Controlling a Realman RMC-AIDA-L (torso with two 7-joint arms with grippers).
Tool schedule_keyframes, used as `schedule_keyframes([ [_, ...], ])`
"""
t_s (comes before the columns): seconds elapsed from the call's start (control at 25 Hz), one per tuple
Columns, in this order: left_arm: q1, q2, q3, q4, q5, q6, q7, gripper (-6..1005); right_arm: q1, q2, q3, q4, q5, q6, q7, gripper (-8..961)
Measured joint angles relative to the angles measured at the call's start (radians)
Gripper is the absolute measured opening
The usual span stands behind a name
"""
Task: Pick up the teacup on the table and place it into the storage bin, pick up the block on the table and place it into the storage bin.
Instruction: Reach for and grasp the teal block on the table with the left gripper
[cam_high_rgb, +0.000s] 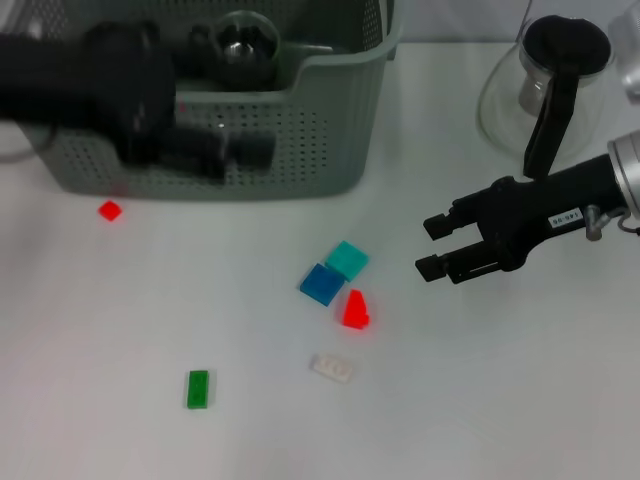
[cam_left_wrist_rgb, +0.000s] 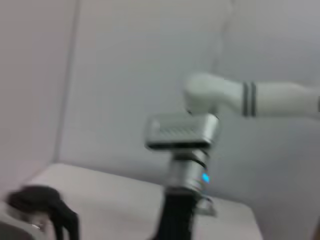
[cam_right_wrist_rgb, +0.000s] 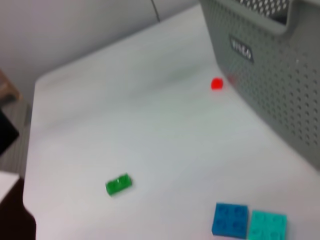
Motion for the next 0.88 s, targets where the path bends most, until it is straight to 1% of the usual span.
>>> schedule_keyframes([
  [0.04, 0.015, -0.005, 0.018, -0.003, 0.001, 0.006, 0.014, 891, 0.011, 0.001, 0.000, 0.000, -0.017, 0.000, 0.002, 686],
  [0.12, 0.040, -0.013, 0.056, -0.011, 0.001, 0.009, 0.039, 891, 0.041, 0.009, 0.000, 0.000, -0.060, 0.000, 0.004, 686],
  [0.2, 0.064, -0.018, 0.089, -0.030, 0.004, 0.010, 0.065, 891, 0.074, 0.027, -0.003, 0.000, -0.103, 0.007, 0.005, 686],
  [0.24, 0.071, -0.019, 0.097, -0.036, 0.005, 0.010, 0.071, 891, 0.093, 0.039, -0.006, 0.000, -0.126, 0.009, 0.006, 686],
  [0.36, 0.087, -0.012, 0.118, -0.083, 0.008, 0.009, 0.091, 891, 0.141, 0.071, -0.018, 0.000, -0.193, 0.030, 0.019, 686],
  [0.48, 0.093, 0.003, 0.118, -0.137, 0.022, 0.005, 0.107, 891, 0.183, 0.104, -0.046, 0.000, -0.255, 0.066, 0.042, 686],
  [0.56, 0.094, 0.011, 0.114, -0.170, 0.039, 0.002, 0.121, 891, 0.200, 0.120, -0.078, 0.000, -0.277, 0.095, 0.054, 686],
  [0.64, 0.096, 0.017, 0.112, -0.192, 0.053, -0.003, 0.129, 890, 0.215, 0.126, -0.122, 0.003, -0.282, 0.122, 0.067, 686],
  [0.72, 0.101, 0.022, 0.110, -0.206, 0.059, -0.011, 0.132, 890, 0.225, 0.127, -0.149, 0.005, -0.278, 0.139, 0.076, 686],
  [0.88, 0.111, 0.024, 0.109, -0.212, 0.060, -0.025, 0.133, 890, 0.241, 0.130, -0.192, 0.000, -0.276, 0.150, 0.080, 686],
])
